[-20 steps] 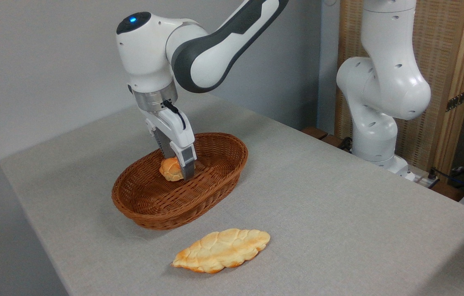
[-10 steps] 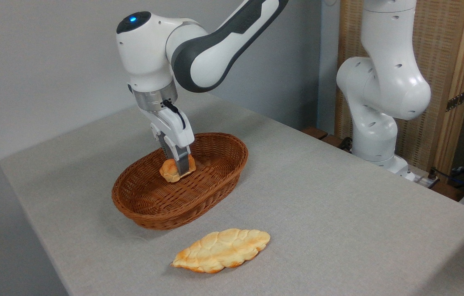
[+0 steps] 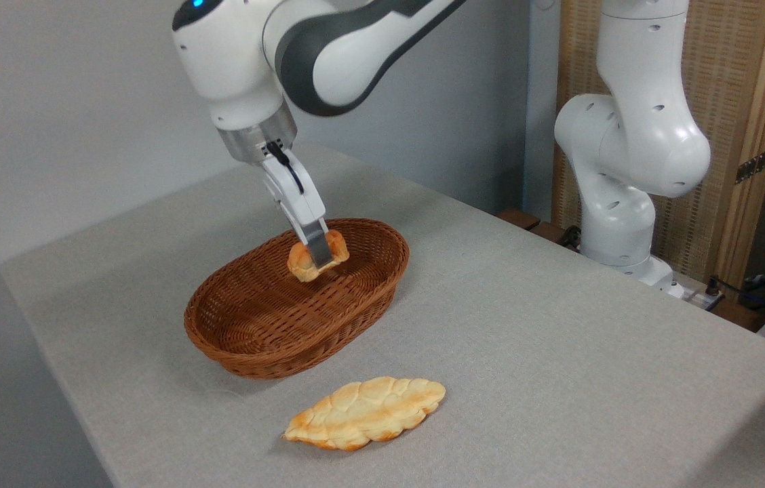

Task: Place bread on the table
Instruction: 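Lift the roll out of the basket and carry it past the rim, then lower the roll onto the table beside the leaf pastry and release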

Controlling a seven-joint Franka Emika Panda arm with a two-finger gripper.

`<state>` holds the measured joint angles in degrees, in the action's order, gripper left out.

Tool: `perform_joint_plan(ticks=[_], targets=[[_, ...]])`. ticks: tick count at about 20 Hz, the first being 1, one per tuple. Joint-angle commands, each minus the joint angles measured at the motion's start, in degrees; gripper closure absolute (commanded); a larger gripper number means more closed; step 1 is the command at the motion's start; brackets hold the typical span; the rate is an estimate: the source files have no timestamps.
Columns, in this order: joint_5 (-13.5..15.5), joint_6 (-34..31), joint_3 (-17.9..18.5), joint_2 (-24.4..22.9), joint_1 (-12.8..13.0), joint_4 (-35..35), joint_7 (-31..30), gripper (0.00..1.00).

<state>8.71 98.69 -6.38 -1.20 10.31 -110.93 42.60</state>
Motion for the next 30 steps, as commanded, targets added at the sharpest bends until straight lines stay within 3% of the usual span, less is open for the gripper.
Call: perform_joint_plan(ticks=[1,5,9,14,16,30], targets=[[-0.45,-3.76,5.39,-3.44,0.24,2.29,7.22,0.72],[-0.71,-9.11,11.46,-6.97,-0.11,1.77,17.66,0.71],[-5.36,-9.13,14.98,-7.32,-0.11,1.68,26.47,0.61],[-9.23,-8.42,15.43,-7.32,-0.11,1.68,31.58,0.12],[-10.11,-8.42,15.43,-7.32,-0.11,1.68,33.07,0.00],[-9.41,-8.42,16.22,-7.41,-0.11,1.76,34.39,0.00]])
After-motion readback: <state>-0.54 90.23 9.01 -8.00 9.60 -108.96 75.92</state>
